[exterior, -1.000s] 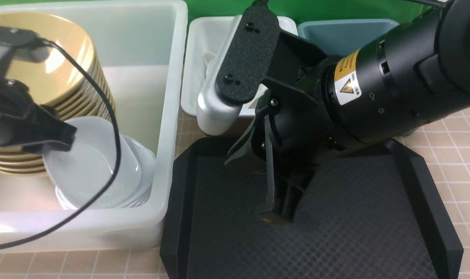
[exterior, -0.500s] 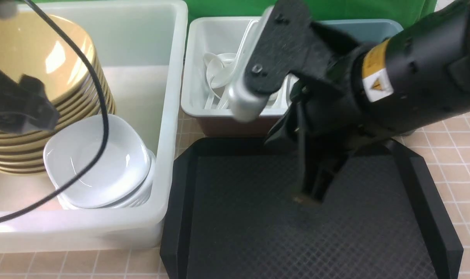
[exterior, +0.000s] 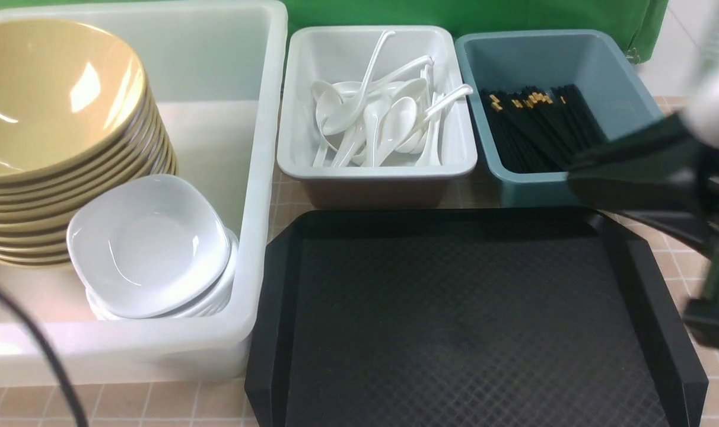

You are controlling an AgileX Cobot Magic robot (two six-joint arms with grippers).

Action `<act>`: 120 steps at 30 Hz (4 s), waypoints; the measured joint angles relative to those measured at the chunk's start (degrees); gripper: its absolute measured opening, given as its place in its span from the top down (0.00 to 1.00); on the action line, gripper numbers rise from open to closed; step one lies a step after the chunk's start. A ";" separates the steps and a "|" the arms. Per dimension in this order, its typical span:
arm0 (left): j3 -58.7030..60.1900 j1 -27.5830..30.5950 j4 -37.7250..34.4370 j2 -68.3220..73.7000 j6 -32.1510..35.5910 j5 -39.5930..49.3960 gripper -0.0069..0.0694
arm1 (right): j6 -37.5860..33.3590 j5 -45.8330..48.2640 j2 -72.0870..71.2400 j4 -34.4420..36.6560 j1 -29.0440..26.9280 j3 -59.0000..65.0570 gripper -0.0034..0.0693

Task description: On brown table put chopsticks spoon bowls plates into blue grey white boxes.

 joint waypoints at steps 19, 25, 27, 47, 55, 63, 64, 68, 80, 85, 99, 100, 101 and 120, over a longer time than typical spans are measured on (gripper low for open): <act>3.26 0.00 5.33 28.87 -12.15 -21.12 0.92 | 4.06 -7.32 -5.69 -0.22 0.00 6.79 0.81; -2.73 0.00 5.31 36.43 -13.40 -24.42 0.92 | 4.12 -6.07 -5.69 -0.24 0.00 6.79 0.81; -4.01 0.00 4.87 39.01 -13.44 -24.26 0.92 | 4.12 -6.07 -5.69 -0.28 0.00 6.79 0.81; -6.42 0.00 2.35 21.77 -4.90 -16.82 0.92 | 4.18 -6.73 -5.69 -0.38 0.00 6.79 0.81; 6.90 0.00 0.20 0.16 -1.18 -18.68 0.92 | 4.33 -11.63 -7.23 0.47 0.00 8.47 0.80; 19.27 0.00 -0.40 -13.16 -1.18 -29.15 0.92 | 4.28 -32.95 -16.42 1.05 0.00 19.36 0.80; 20.07 0.00 -0.40 -14.11 -1.18 -29.84 0.92 | 4.33 -35.24 -17.16 1.05 0.00 20.53 0.80; 22.55 0.00 -0.40 -15.93 -1.18 -30.71 0.92 | 4.33 -40.33 -17.92 1.05 0.00 22.87 0.79; 28.35 0.00 -0.40 -15.93 -1.18 -30.70 0.92 | 4.33 -41.28 -18.09 1.05 0.00 23.24 0.77; 30.08 0.00 -0.40 -15.93 -1.18 -30.43 0.92 | 4.33 -41.30 -18.09 1.05 0.00 23.24 0.77; 31.30 0.00 -0.40 -15.93 -1.18 -29.46 0.92 | 4.76 -42.36 -29.00 0.87 -16.39 39.31 0.90; 31.30 0.00 -0.40 -15.93 -1.18 -29.46 0.92 | 7.10 -42.30 -31.46 0.87 -21.76 42.84 0.90; 31.30 0.00 -0.40 -15.93 -1.18 -29.46 0.92 | 7.98 -42.30 -32.53 0.87 -23.34 43.85 0.90; 31.30 0.00 -0.40 -15.93 -0.76 -29.40 0.92 | 13.36 -27.04 -53.03 0.50 -53.19 64.08 0.90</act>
